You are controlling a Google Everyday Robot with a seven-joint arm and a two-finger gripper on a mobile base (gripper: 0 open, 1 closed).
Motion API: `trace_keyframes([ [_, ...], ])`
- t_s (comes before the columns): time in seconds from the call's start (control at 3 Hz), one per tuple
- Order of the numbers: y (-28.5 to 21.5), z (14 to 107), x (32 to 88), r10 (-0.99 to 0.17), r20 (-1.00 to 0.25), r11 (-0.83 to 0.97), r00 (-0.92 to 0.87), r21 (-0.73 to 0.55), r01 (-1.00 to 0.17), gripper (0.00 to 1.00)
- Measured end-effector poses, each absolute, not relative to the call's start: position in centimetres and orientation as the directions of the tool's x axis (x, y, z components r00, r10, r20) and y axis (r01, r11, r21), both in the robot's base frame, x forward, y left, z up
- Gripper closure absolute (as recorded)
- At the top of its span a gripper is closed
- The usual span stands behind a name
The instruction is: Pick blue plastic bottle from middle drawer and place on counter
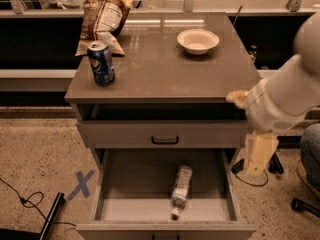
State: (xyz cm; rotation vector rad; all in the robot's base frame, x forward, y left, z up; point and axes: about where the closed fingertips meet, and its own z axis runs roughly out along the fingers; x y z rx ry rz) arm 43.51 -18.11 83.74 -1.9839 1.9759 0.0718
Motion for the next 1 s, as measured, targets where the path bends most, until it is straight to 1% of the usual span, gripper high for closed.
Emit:
trace_keyframes([
  [0.33, -19.8, 75.1, 42.3, -0.984, -0.094, -0.143, 0.151, -0.083, -0.986, 0.0],
  [0.67, -23.1, 69.7, 42.0, -0.967, 0.115, -0.239, 0.227, -0.108, -0.965, 0.0],
  [1.0, -23.0, 69.7, 41.9, -0.968, 0.11, -0.237, 0.225, -0.104, -0.966, 0.0],
])
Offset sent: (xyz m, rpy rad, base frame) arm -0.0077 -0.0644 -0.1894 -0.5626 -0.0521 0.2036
